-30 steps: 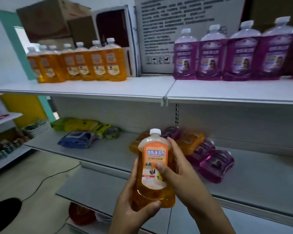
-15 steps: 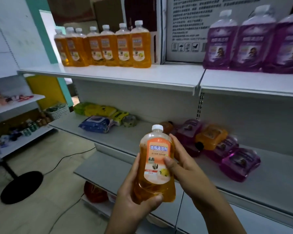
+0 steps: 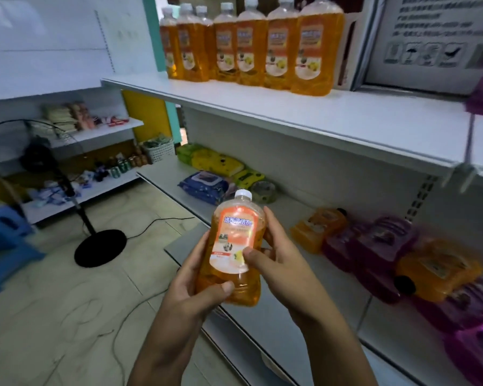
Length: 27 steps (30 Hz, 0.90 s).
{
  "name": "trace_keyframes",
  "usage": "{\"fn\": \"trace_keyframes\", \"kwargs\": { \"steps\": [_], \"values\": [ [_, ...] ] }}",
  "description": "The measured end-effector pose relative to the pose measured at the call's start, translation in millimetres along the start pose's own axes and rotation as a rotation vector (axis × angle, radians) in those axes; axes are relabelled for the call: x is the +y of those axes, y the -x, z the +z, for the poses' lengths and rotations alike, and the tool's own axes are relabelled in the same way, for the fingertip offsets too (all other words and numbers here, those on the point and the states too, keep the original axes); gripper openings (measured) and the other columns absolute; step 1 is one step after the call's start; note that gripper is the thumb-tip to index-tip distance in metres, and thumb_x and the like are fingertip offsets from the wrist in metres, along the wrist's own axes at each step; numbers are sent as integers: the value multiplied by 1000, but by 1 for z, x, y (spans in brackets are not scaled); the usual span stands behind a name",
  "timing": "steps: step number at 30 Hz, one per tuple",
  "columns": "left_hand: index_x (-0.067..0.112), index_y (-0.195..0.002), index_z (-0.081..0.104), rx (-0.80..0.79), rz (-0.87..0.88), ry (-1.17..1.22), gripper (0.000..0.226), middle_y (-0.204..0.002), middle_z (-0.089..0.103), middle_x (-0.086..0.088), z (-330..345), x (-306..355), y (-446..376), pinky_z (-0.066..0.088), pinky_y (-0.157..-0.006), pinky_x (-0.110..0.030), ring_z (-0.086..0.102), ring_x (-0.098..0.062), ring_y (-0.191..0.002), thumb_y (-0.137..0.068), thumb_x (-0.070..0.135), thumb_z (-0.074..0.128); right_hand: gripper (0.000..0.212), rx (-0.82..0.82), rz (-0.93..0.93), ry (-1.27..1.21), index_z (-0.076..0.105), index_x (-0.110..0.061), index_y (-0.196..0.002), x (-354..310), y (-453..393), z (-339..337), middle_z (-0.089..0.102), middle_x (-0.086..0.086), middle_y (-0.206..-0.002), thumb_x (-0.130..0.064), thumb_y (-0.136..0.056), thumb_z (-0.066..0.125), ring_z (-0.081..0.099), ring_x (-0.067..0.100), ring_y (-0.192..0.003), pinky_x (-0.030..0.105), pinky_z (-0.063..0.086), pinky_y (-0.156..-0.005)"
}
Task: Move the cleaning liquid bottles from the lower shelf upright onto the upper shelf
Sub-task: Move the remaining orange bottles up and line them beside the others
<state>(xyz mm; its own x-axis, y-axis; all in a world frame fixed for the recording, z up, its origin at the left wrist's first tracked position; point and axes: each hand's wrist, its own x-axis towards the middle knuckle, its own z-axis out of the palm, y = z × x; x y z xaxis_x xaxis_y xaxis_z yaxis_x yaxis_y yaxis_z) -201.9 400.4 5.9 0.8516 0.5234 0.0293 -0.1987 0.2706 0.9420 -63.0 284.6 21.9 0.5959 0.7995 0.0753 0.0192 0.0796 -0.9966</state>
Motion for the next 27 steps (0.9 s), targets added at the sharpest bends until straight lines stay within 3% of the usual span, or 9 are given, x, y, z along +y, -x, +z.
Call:
{"fn": "trace_keyframes", "kwargs": {
  "steps": [4, 11, 14, 19, 23, 27],
  "values": [
    [48, -125, 59, 83, 7, 60, 80, -123, 70, 3, -5, 3, -20, 60, -78, -35, 69, -24, -111, -60, 10, 85, 82, -65, -33, 13, 15, -39, -157, -4, -39, 0, 66, -40, -103, -14, -96, 64, 71, 4, -100, 17, 57, -71],
    [43, -129, 58, 211, -6, 91, 80, -120, 72, 2, -55, 10, -36, 60, -74, -37, 70, -25, -107, -60, 8, 81, 73, -194, -13, 53, 20, -60, -141, 12, -88, 41, 61, -47, -100, -25, -96, 65, 66, -9, -101, 14, 56, -70],
    [37, -131, 56, 216, -23, 112, 87, -120, 72, -2, -89, 17, -50, 60, -75, -38, 70, -28, -108, -52, 16, 86, 81, -206, -1, 86, 12, -56, -149, 14, -112, 69, 57, -52, -100, -30, -95, 66, 64, -12, -103, 15, 56, -74],
    [36, -132, 59, 75, 26, 84, 82, -127, 68, -9, -148, 47, -95, 59, -83, -39, 66, -32, -115, -57, 14, 86, 89, -129, -51, 100, 9, -56, -151, 3, -153, 108, 61, -30, -125, -28, -91, 69, 67, 3, -110, 24, 59, -84],
    [44, -130, 59, -65, 143, -25, 75, -129, 67, -5, -174, 85, -137, 58, -86, -35, 65, -27, -118, -65, 18, 86, 98, 10, -164, 246, 3, -57, -151, -21, -186, 132, 59, -33, -119, -30, -89, 73, 65, -4, -107, 29, 58, -91],
    [43, -136, 52, -177, 254, -125, 78, -130, 66, -2, -187, 128, -169, 57, -86, -31, 65, -23, -118, -68, 26, 85, 102, 91, -289, 318, 5, -47, -156, -61, -212, 144, 62, -15, -129, -22, -86, 75, 67, 3, -110, 36, 58, -93]
  ]
}}
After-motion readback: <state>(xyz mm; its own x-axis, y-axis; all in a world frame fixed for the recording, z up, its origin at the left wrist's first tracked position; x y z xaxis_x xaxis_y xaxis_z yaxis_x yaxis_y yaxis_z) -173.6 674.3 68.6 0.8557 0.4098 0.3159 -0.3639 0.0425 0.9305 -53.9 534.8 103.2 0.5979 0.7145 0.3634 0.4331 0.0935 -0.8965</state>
